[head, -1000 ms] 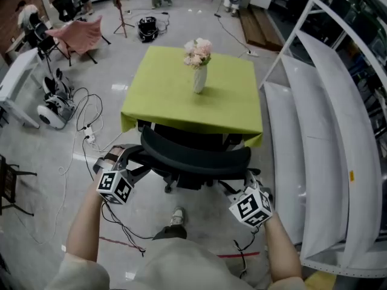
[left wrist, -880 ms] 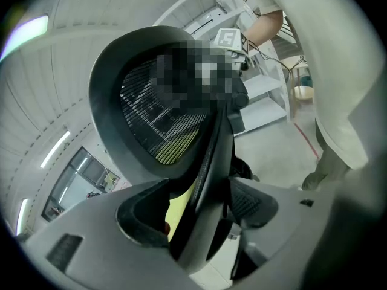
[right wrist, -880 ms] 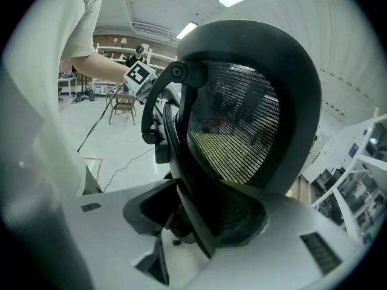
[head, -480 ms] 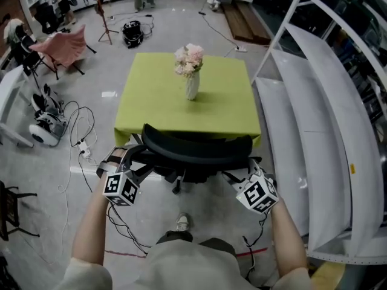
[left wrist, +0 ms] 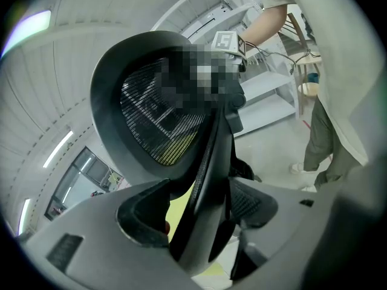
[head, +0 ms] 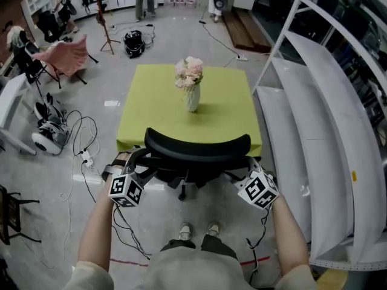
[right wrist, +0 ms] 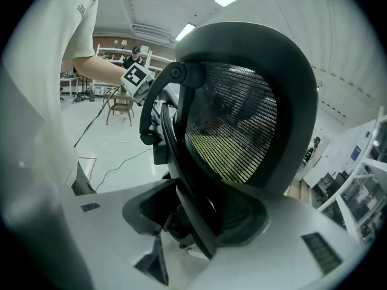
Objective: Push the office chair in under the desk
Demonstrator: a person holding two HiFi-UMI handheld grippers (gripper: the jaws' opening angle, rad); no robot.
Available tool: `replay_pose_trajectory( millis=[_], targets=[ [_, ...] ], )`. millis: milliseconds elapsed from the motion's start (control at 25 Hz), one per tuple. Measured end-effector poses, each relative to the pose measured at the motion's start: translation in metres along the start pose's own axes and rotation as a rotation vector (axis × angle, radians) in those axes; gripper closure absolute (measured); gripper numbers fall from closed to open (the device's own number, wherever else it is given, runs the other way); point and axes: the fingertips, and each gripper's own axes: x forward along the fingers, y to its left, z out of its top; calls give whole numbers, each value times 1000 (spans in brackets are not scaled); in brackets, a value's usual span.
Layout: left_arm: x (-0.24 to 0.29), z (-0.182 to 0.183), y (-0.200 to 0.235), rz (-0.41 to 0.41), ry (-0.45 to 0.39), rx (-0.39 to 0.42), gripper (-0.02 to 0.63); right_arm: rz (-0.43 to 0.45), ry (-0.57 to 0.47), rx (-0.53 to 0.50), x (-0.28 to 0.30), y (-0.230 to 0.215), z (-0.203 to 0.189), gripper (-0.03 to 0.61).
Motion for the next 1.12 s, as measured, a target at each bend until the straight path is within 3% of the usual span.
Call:
replay_pose_trajectory(
  millis=[1120],
  targets=[
    [29,-23,44,-16,29,-41,316,-25,-38,-19,39,-47,15,362]
  ],
)
